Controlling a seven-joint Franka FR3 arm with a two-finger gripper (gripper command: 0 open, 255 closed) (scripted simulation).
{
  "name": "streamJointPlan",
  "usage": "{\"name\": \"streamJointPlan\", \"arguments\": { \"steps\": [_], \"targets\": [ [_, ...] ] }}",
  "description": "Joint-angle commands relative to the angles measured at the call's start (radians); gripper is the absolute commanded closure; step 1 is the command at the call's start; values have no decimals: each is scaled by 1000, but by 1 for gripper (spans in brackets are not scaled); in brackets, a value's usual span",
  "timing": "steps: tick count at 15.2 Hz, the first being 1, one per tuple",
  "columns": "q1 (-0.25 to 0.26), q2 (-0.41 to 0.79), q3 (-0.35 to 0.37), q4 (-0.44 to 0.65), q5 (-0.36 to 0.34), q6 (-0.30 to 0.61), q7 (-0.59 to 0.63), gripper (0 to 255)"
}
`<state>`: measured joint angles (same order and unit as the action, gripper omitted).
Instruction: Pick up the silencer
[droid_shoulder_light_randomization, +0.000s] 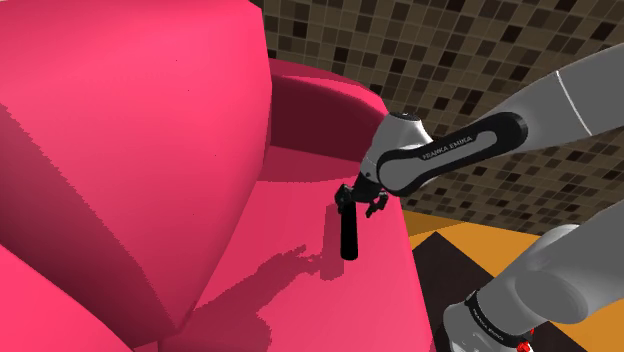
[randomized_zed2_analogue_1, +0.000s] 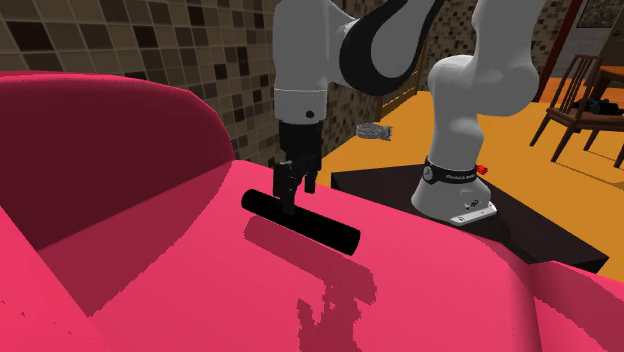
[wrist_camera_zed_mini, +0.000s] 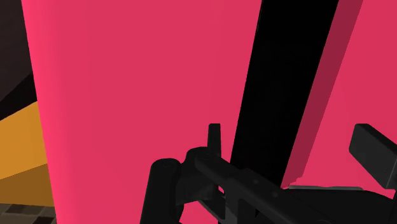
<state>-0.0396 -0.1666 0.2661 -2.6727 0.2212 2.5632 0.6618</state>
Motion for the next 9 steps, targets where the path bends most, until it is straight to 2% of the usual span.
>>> {"name": "streamJointPlan", "arguments": {
  "steps": [1, 9],
  "targets": [
    [-2, 51, 6, 7, -3, 42, 18, 0],
    [-4, 152, 9, -4, -17, 153, 22, 0]
  ]
}}
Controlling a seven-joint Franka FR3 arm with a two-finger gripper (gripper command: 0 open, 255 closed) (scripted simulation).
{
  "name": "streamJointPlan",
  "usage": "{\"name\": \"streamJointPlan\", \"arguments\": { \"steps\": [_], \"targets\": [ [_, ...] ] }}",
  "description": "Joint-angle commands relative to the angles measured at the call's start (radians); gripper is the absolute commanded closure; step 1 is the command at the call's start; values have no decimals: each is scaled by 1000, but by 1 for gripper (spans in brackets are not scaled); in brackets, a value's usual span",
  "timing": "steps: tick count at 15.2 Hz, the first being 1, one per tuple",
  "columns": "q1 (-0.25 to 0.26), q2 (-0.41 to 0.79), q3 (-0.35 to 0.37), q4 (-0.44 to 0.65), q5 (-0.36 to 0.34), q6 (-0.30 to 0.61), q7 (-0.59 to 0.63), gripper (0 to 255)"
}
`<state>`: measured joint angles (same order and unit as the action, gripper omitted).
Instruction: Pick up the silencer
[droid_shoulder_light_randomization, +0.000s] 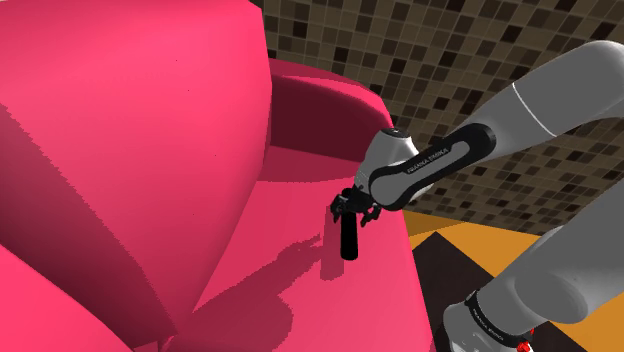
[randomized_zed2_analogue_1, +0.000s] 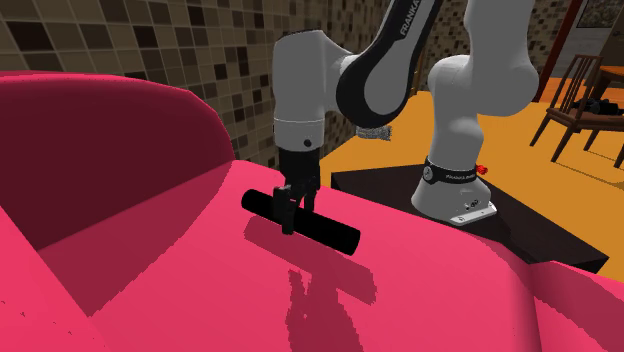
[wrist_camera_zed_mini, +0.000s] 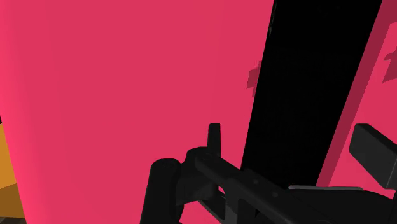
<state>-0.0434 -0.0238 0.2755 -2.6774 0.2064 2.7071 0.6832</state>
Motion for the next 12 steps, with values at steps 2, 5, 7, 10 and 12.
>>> {"name": "streamJointPlan", "arguments": {
  "steps": [2, 5, 7, 10, 12],
  "targets": [
    [-1, 6, -1, -2, 0, 8, -2, 255],
    [-1, 5, -1, -3, 1, 8, -3, 255],
    [-1, 4, -1, -4, 1, 7, -4, 255],
    [-1, 9, 0, 1, -2, 9, 1, 255],
    [0, -23, -1, 3, 3, -25, -1, 255]
  ]
}}
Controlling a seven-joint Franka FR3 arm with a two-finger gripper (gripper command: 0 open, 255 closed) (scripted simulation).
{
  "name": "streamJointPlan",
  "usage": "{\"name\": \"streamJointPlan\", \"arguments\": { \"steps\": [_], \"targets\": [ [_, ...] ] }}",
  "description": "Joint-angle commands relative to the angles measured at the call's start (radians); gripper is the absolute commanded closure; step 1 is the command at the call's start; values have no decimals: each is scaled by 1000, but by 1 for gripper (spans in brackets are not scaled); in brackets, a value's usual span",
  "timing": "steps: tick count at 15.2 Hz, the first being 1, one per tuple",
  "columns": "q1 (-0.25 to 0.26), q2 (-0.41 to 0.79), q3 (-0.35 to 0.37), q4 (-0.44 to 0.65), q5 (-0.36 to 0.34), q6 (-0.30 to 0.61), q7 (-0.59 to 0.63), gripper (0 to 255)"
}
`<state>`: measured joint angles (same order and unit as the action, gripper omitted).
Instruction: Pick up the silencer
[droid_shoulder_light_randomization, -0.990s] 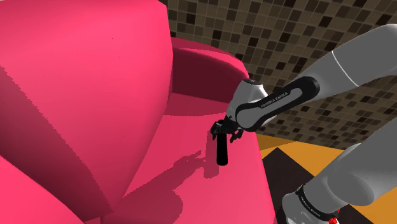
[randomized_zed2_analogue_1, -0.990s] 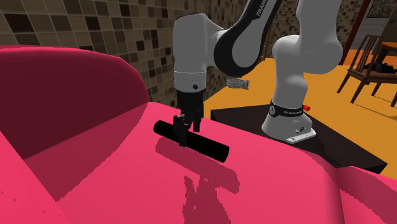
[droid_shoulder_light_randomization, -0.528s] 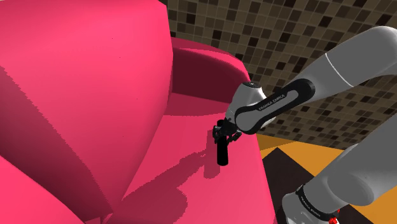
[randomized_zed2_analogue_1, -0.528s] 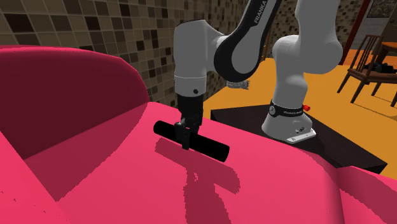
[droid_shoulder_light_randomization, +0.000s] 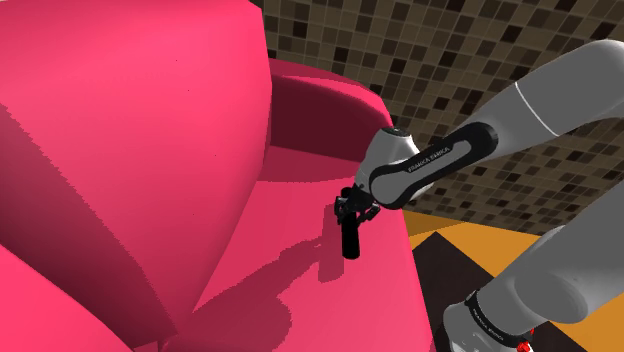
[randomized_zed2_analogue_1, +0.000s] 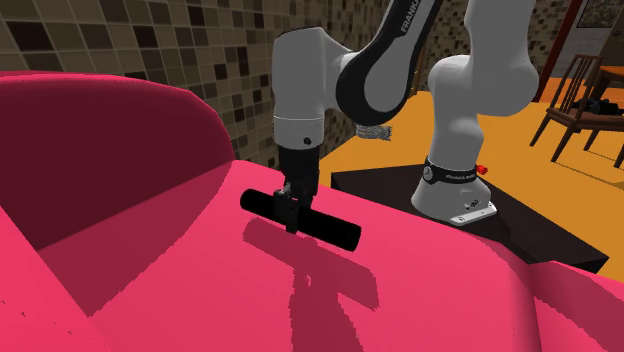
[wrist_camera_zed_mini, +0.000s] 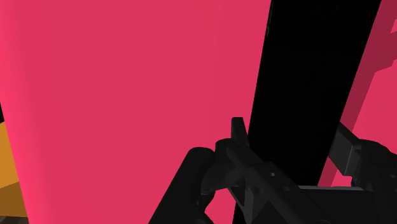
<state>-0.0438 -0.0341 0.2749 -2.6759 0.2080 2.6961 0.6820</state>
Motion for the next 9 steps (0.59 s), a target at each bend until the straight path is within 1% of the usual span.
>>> {"name": "streamJointPlan", "arguments": {
  "steps": [1, 9],
  "targets": [
    [0, -28, 0, 3, 4, -31, -1, 255],
    [2, -142, -7, 24, 14, -165, -2, 255]
  ]
}}
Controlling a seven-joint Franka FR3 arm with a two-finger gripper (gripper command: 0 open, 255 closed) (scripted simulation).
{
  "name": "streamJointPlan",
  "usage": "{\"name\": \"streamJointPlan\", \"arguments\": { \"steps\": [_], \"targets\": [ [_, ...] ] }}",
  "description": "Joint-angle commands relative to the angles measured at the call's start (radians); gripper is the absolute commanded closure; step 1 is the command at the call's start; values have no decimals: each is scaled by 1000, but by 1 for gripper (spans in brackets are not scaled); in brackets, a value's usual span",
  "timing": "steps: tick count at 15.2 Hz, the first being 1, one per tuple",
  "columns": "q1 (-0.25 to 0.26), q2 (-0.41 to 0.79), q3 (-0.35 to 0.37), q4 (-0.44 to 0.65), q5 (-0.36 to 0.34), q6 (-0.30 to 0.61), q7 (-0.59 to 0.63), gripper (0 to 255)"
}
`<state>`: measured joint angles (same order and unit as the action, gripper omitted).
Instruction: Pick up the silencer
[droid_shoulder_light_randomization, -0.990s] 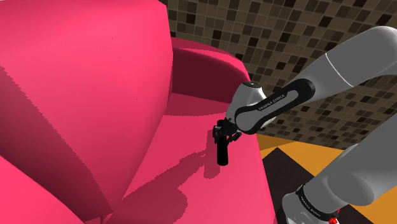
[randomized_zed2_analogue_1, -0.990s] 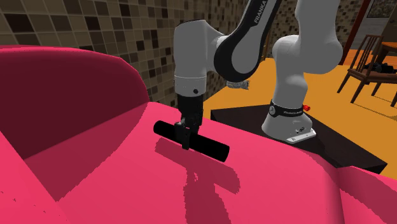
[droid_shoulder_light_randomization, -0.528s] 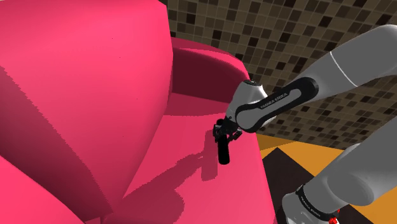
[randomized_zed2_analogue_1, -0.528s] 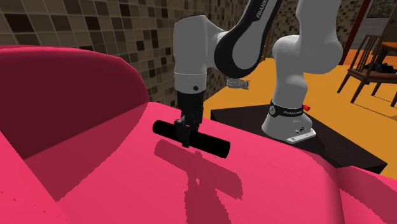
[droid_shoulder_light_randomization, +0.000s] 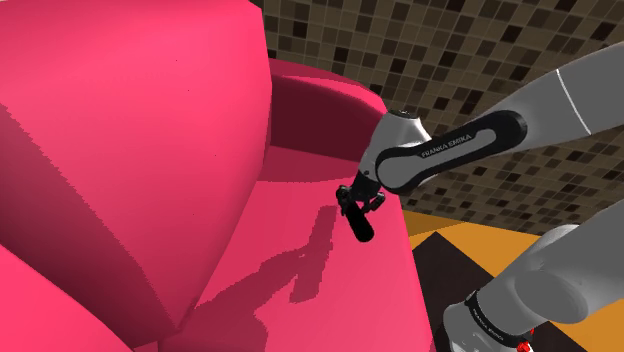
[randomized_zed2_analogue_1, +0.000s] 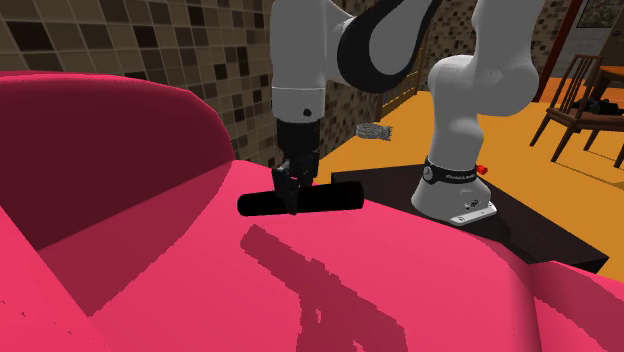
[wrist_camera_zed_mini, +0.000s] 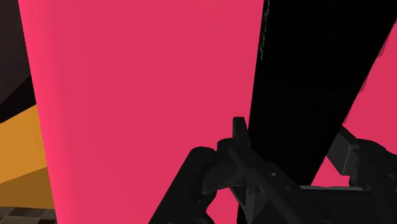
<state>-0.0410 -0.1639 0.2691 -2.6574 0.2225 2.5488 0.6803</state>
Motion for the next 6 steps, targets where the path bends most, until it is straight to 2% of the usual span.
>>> {"name": "streamJointPlan", "arguments": {
  "steps": [1, 4, 6],
  "targets": [
    [0, -26, -3, 9, 0, -35, 1, 255],
    [0, -63, -6, 22, 1, -85, 2, 255],
    [0, -65, -7, 23, 1, -87, 2, 255]
  ]
}}
